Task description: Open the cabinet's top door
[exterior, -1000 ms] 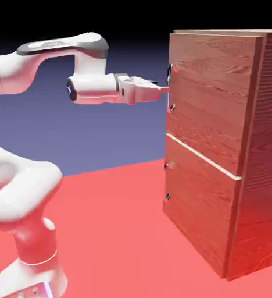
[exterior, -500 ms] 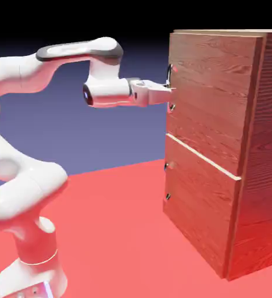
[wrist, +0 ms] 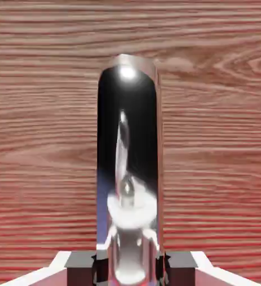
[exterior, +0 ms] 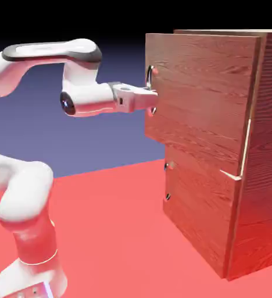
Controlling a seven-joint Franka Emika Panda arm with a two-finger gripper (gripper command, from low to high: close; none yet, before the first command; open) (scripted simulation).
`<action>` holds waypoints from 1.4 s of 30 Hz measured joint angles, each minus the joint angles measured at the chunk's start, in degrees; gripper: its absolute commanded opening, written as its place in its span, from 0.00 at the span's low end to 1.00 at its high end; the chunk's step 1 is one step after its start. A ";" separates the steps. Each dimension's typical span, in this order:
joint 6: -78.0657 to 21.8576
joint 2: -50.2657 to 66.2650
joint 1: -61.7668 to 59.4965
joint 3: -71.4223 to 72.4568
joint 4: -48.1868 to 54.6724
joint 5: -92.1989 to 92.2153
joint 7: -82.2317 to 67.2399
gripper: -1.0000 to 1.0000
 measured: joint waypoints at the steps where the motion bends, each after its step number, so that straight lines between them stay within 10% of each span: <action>1: -0.13 -0.67 2.08 -1.76 -1.08 -1.74 0.49 0.00; 19: 7.16 -18.27 35.22 -28.94 -16.18 -42.78 19.38 0.00; 42: -28.02 -41.61 19.17 -55.05 -24.80 -95.96 50.96 0.00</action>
